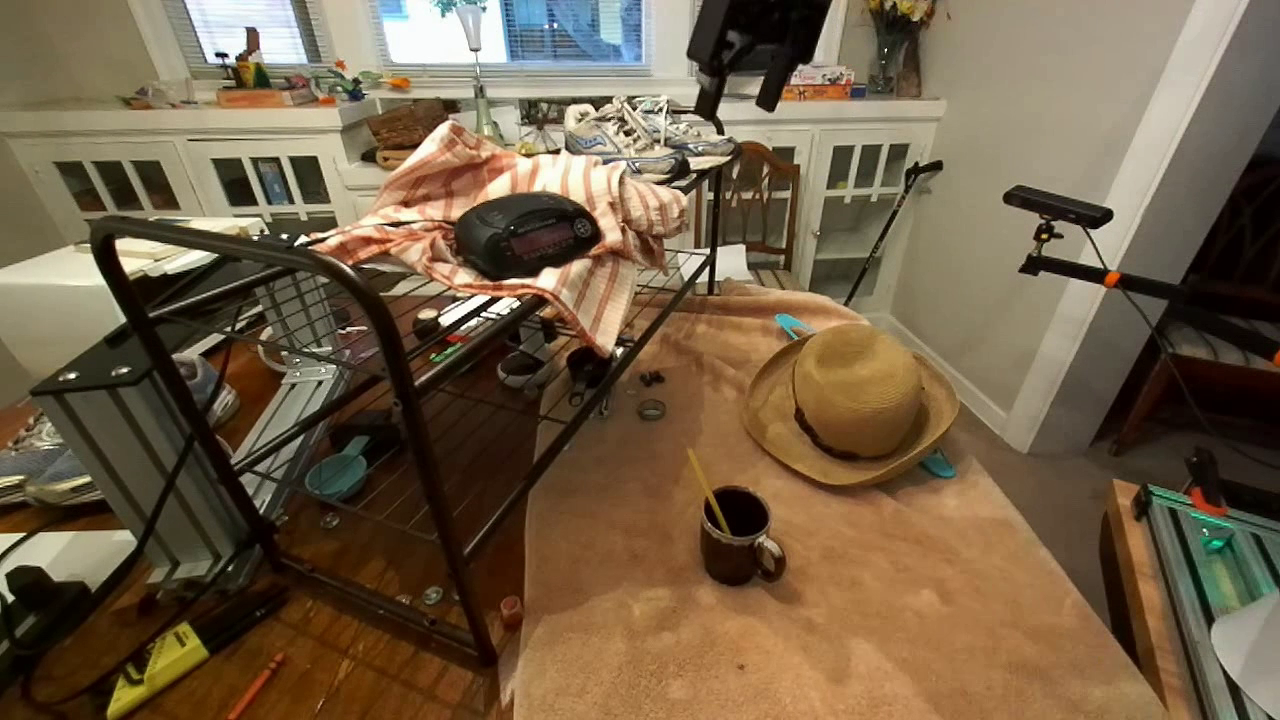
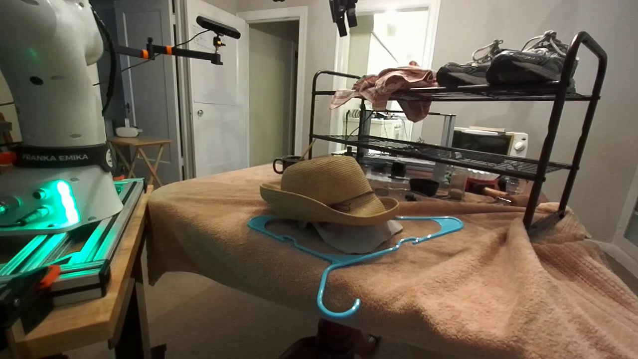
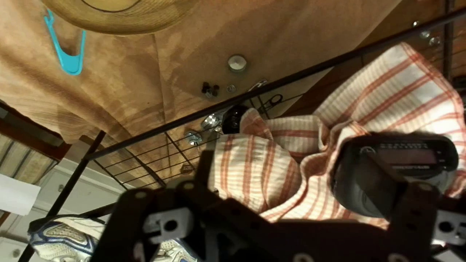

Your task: Push the alarm clock slightly to the left

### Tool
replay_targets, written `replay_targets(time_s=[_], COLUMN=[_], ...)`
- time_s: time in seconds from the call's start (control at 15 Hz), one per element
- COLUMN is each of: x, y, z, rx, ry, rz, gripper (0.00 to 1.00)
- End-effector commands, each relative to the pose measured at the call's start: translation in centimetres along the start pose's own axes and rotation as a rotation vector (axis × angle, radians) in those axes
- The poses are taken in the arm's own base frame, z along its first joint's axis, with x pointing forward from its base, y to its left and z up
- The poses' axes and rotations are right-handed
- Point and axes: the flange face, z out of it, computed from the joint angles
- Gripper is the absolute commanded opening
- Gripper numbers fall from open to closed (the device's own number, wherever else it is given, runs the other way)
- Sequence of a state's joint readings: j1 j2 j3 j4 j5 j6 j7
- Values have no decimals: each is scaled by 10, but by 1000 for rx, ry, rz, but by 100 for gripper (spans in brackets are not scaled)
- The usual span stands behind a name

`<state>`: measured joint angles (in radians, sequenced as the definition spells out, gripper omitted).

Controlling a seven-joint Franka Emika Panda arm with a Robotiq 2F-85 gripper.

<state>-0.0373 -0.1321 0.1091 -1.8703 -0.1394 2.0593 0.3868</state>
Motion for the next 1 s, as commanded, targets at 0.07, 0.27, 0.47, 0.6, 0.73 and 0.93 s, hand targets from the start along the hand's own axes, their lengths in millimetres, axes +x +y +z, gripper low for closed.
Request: replay_targets(time_s=[0.07,0.27,0.47,0.6,0.73,0.93], x=[32,46,39,39,41,41], y=[-56,-91,-89,-89,-84,-83], z=[11,15,14,15,12,12], rx=[-4,14,30,29,27,27], ry=[2,36,39,37,42,43], rz=[121,173,146,145,151,152], gripper=[100,100,100,100,100,100])
